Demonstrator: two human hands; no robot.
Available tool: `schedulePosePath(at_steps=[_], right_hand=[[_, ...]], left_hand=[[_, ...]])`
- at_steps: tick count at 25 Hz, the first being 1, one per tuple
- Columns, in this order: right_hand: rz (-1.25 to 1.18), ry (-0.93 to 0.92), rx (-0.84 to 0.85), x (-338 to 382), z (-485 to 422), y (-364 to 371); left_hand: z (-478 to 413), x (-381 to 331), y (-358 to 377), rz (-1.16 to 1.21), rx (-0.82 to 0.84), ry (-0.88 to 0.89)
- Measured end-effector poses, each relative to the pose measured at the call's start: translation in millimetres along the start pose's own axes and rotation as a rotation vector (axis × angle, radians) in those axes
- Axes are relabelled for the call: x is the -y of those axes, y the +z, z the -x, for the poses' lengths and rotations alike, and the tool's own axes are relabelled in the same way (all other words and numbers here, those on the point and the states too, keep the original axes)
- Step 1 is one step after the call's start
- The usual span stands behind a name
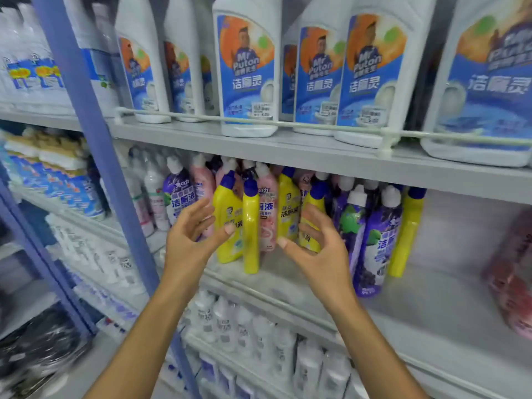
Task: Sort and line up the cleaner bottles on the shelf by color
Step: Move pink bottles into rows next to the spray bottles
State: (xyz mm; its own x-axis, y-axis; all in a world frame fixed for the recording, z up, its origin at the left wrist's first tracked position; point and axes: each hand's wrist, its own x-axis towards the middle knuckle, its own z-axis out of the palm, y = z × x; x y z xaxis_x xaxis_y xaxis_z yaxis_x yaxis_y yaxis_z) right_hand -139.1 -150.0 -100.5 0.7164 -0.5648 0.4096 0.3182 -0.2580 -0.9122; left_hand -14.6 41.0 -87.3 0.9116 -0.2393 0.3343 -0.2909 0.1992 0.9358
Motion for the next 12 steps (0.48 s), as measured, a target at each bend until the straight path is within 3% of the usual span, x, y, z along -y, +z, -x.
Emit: schedulePosePath(at_steps=[6, 12], right_hand=[[0.235, -0.024, -0.172, -6.6, -105.5, 59.6], [0.527, 0.04, -0.176, -18.7, -181.9, 87.6]], left_hand=[[-118.1, 2.7, -45.1, -0.078, -0.014, 0.061], [-220.1, 7.3, -6.5, -0.2, 0.222, 0.046]])
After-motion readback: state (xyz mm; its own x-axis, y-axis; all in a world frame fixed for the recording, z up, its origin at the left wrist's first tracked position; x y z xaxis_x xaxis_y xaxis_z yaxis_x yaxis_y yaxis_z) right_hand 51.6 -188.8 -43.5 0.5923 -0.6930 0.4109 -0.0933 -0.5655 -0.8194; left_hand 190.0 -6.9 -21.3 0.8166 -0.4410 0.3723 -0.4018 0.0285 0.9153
